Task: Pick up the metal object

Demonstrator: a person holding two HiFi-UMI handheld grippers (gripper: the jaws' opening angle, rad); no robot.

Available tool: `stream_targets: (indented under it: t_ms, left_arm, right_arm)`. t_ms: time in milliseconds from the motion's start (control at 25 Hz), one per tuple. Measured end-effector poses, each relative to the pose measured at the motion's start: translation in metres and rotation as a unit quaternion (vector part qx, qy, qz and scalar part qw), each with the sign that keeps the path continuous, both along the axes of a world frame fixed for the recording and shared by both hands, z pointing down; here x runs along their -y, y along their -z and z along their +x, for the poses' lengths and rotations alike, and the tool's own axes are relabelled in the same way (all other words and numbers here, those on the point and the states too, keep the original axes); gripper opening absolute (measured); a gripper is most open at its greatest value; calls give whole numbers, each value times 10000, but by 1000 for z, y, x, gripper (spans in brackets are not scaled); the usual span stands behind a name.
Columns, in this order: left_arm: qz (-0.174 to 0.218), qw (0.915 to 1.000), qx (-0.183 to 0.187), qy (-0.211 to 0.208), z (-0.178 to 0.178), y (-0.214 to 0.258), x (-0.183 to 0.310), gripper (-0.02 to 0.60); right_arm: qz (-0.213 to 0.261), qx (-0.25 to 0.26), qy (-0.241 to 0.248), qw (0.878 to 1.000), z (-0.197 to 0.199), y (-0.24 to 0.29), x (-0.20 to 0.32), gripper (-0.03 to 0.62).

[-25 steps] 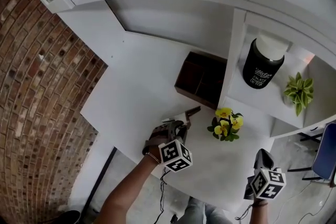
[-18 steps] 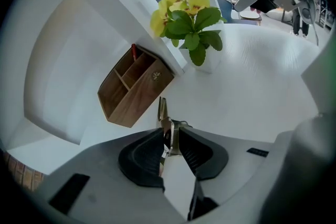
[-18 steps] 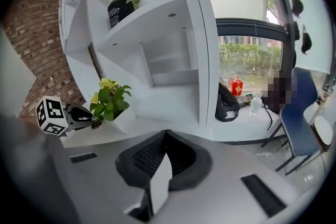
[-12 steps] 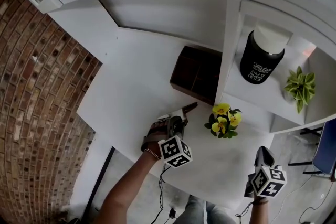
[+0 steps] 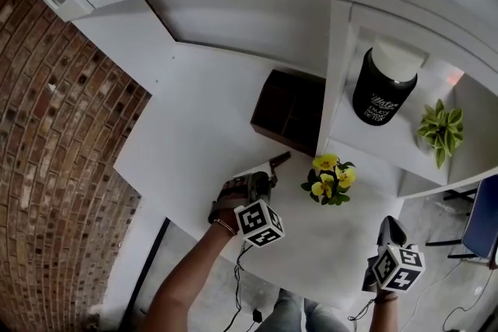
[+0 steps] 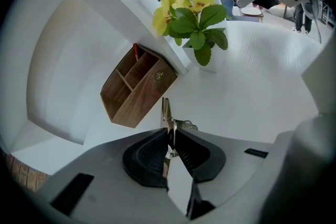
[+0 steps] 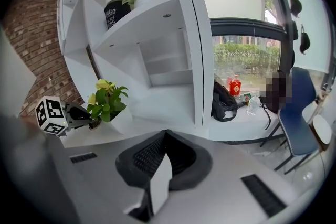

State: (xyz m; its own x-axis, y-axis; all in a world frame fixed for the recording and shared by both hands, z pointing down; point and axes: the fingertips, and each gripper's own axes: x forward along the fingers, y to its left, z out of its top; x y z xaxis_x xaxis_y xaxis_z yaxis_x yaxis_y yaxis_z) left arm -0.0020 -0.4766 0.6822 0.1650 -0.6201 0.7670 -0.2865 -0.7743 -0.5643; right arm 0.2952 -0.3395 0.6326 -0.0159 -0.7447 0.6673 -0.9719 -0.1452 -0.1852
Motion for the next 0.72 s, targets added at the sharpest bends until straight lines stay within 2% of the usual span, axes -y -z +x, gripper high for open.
stream_targets:
  t_ms: [240,720]
  left_arm:
    - [75,10000,25,29,-3,6,5,35]
    - [219,9997,105,-8,-5,12,15,20]
  right_arm:
    - [44,96,-49,9999,0,5,1,2]
    - [62,-28,-14,10000,7,11,3,2]
